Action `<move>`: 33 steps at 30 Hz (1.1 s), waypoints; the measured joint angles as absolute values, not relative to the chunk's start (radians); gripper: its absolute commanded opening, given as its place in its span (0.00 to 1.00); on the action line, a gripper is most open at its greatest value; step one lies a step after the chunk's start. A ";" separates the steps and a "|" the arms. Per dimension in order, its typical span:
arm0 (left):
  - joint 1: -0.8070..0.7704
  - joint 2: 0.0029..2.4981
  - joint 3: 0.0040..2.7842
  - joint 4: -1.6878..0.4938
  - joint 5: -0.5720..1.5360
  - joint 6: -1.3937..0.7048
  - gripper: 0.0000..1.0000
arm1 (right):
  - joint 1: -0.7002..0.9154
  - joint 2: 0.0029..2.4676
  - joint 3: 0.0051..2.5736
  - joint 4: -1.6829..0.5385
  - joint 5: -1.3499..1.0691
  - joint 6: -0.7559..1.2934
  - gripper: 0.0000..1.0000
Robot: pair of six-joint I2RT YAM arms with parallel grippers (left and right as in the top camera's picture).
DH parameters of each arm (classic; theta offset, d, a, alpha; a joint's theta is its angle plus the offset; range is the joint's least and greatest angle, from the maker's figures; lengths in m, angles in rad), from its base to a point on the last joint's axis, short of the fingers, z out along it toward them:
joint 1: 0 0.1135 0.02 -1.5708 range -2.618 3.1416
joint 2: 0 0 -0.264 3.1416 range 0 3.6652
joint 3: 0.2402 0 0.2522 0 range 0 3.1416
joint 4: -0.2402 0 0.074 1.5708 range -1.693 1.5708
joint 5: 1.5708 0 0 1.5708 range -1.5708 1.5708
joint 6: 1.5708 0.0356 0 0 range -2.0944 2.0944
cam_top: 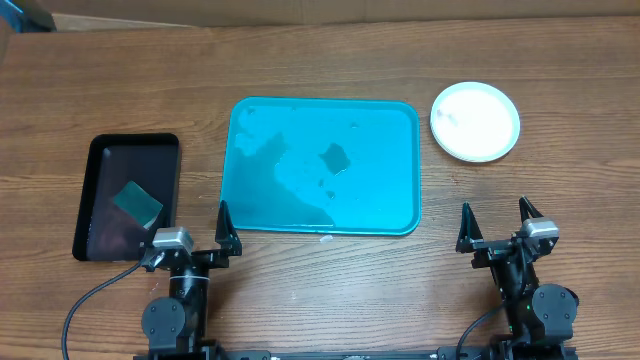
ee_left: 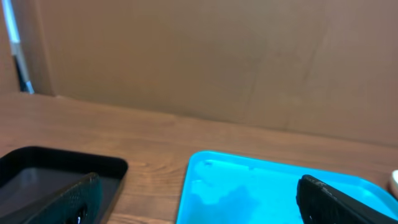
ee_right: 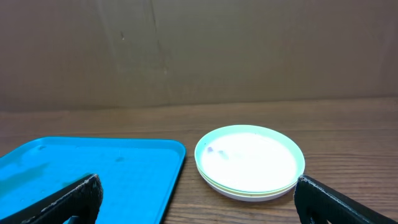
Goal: Clean dirty plates on tray and stack at the side
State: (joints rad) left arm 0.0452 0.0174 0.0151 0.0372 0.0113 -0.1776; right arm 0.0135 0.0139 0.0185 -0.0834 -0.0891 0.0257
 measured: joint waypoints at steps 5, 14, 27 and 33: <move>0.045 0.016 0.009 -0.068 -0.047 -0.177 1.00 | 0.014 0.014 0.019 -0.083 -0.089 0.026 1.00; 0.045 0.016 0.009 -0.074 -0.080 -0.070 1.00 | 0.014 0.014 0.019 -0.083 -0.089 0.026 1.00; 0.045 0.016 0.009 -0.075 -0.071 0.004 1.00 | 0.014 0.014 0.019 -0.083 -0.089 0.026 1.00; 0.045 0.016 0.009 -0.075 -0.071 0.004 1.00 | 0.014 0.014 0.019 -0.083 -0.089 0.025 1.00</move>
